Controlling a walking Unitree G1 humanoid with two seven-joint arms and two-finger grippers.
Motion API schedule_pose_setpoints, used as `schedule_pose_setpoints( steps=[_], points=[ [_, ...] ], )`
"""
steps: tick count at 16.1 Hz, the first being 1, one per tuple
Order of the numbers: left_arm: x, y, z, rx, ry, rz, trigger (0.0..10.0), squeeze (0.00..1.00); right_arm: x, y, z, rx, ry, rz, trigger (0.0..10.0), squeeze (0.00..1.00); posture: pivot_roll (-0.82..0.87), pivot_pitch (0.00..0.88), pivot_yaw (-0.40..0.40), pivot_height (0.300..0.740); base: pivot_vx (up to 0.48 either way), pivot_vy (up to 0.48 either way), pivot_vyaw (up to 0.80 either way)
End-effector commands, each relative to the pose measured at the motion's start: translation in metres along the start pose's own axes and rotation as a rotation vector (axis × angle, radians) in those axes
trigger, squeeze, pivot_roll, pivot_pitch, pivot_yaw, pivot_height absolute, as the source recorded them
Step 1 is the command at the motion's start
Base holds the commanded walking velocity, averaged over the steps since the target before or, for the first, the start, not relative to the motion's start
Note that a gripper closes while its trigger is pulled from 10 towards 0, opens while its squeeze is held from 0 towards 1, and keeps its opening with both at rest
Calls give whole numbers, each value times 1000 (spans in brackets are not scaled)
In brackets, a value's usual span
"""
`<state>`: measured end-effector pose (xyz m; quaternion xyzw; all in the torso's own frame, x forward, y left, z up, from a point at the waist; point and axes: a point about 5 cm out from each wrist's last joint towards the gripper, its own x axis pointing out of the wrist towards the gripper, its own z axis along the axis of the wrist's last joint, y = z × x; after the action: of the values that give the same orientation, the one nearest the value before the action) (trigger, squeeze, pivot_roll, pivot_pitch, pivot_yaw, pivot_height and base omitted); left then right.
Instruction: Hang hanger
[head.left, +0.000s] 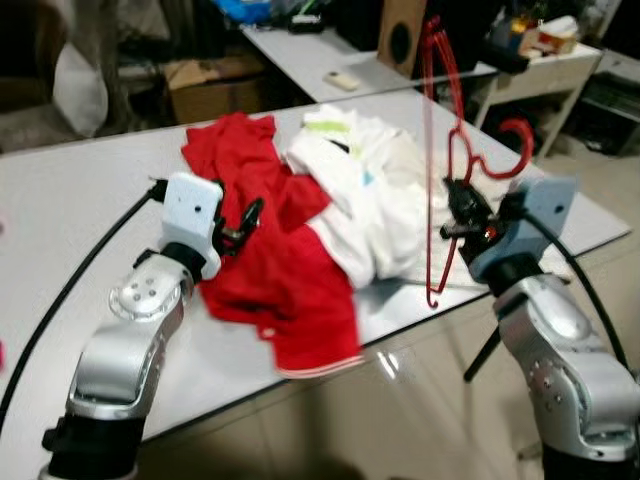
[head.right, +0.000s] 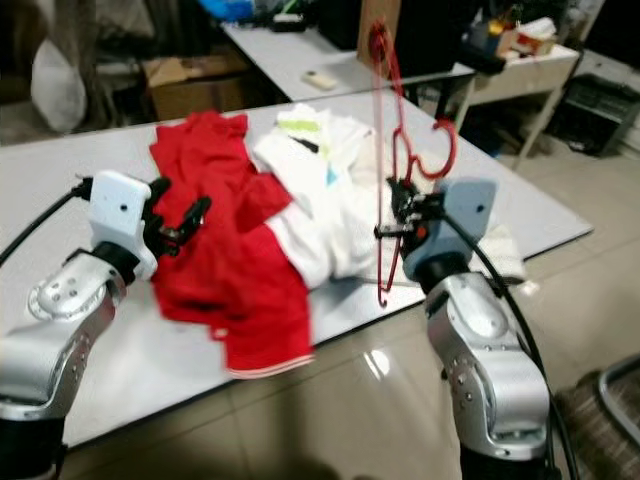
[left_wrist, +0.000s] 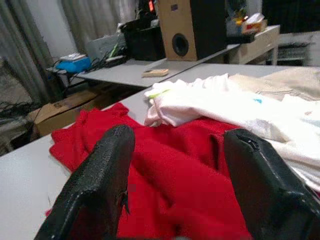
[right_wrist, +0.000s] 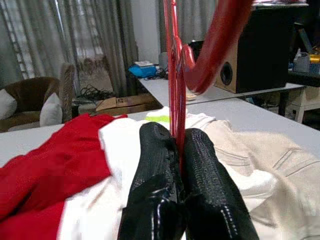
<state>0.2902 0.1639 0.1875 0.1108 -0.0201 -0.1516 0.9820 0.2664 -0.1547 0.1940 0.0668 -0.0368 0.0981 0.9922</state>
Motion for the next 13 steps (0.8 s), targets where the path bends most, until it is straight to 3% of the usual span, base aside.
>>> schedule_pose_setpoints(
  steps=[1,13],
  points=[
    [-3,3,-4,11,20,13,10000,0,1,5,0,1,5,30,10000,0,-95,0,-10,740,0,356,0],
    [-6,6,-10,14,45,32,10000,0,-2,14,-11,-67,65,115,10000,0,-93,0,-13,740,0,347,0]
  ],
)
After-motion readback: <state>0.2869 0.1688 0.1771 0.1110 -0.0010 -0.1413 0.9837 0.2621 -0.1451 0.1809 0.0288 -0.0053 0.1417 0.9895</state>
